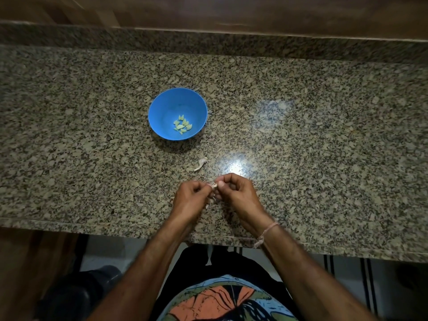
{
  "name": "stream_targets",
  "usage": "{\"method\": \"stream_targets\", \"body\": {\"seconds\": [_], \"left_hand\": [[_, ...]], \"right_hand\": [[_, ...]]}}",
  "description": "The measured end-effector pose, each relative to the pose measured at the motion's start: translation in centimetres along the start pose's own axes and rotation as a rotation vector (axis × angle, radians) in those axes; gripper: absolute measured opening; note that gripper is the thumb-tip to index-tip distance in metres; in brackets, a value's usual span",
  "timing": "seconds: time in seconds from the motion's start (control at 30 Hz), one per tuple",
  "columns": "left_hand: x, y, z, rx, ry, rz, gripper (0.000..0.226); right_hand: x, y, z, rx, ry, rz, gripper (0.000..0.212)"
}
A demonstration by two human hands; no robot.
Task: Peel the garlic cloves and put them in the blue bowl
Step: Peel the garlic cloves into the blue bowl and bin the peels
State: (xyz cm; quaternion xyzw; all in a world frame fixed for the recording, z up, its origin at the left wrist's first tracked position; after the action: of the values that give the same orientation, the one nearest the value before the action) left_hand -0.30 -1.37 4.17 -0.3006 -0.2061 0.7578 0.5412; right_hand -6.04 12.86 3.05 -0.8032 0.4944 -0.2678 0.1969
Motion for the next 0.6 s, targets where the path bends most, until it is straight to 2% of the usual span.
{"method": "stream_targets", "body": {"seconds": [0.07, 0.3, 0.43, 0.6], "left_hand": [[0.1, 0.2, -0.4, -0.015, -0.006, 0.017, 0.021], [0.5, 0.9, -0.9, 0.037, 0.285, 0.18, 0.01], [0.6, 1.6, -1.1, 0.164, 0.488, 0.307, 0.003], [0.8, 1.9, -1.7, 0.27, 0.509, 0.336, 0.006]], "right_hand": [[0.0, -0.1, 0.0, 0.018, 0.022, -0.004, 0.012], [-0.5, 0.2, 0.4, 0.058, 0.05, 0.09, 0.012], [-1.3, 0.3, 0.4, 0.01, -0.077, 0.153, 0.012], [-2.1, -0.1, 0.3, -0.016, -0.107, 0.189, 0.008]]}}
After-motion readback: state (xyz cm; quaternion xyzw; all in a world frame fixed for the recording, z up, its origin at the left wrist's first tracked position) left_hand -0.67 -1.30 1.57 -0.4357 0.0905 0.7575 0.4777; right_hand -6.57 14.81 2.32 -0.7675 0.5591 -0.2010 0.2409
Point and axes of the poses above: each hand's wrist, its own y-axis towards the middle knuckle, its own x-axis out of the palm, z = x × y, the point moved 1 cm from there along y, towards the middle knuckle, and after that the axes turned 3 degrees about -z, right-handed, at the moved point
